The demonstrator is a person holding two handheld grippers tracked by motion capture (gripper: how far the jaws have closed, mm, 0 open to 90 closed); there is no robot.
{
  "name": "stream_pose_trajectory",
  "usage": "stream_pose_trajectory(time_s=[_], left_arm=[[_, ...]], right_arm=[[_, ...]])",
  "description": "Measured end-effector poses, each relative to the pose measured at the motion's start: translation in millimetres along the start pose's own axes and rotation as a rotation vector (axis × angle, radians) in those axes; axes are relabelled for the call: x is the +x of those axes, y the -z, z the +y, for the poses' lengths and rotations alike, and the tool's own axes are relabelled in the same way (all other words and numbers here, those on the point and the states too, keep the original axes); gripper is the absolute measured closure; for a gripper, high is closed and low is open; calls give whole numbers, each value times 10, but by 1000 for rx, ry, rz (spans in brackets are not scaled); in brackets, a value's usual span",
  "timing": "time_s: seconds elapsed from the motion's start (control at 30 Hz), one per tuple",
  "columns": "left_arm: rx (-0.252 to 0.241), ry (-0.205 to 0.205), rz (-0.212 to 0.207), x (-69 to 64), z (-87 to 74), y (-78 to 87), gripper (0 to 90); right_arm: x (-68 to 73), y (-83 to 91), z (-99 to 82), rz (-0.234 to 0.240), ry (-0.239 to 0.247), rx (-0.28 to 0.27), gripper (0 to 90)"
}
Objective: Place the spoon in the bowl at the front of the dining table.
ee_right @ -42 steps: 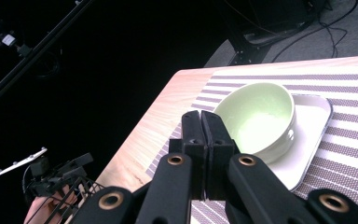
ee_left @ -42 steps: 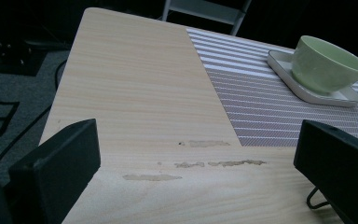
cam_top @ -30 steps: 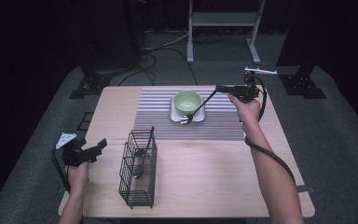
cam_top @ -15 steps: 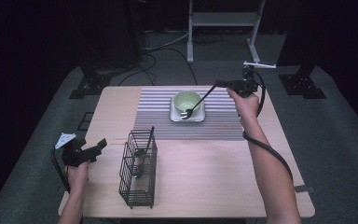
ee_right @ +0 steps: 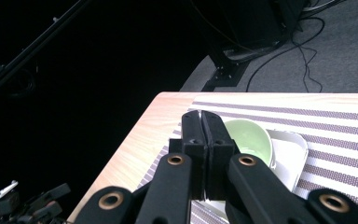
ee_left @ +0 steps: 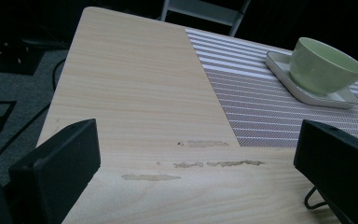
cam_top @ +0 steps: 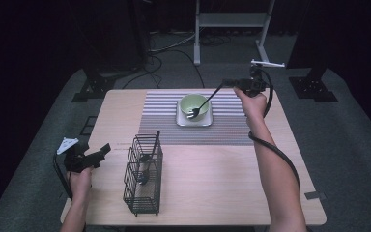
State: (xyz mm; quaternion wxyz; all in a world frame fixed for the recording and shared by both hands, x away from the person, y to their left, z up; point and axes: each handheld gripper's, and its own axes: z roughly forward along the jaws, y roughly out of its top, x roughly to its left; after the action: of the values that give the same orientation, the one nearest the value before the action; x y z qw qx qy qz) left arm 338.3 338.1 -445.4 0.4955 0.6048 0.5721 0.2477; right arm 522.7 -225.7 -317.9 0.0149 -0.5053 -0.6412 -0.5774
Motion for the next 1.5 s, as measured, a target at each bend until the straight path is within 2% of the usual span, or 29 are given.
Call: stream_pose_trajectory(time_s=[0.5, 0.77, 1.07, 1.5], left_arm=[[0, 7, 1, 17, -6, 4, 0], [0, 1, -1, 6, -7, 0, 0], [5, 0, 0, -2, -11, -12, 0], [2, -3, -2, -1, -9, -7, 0]], right_arm=[[-93, -160, 30, -49, -28, -20, 891], [-136, -185, 38, -65, -42, -34, 891], [-248, -159, 20, -98, -58, -61, 888], [-258, -264, -34, -125, -55, -68, 885]])
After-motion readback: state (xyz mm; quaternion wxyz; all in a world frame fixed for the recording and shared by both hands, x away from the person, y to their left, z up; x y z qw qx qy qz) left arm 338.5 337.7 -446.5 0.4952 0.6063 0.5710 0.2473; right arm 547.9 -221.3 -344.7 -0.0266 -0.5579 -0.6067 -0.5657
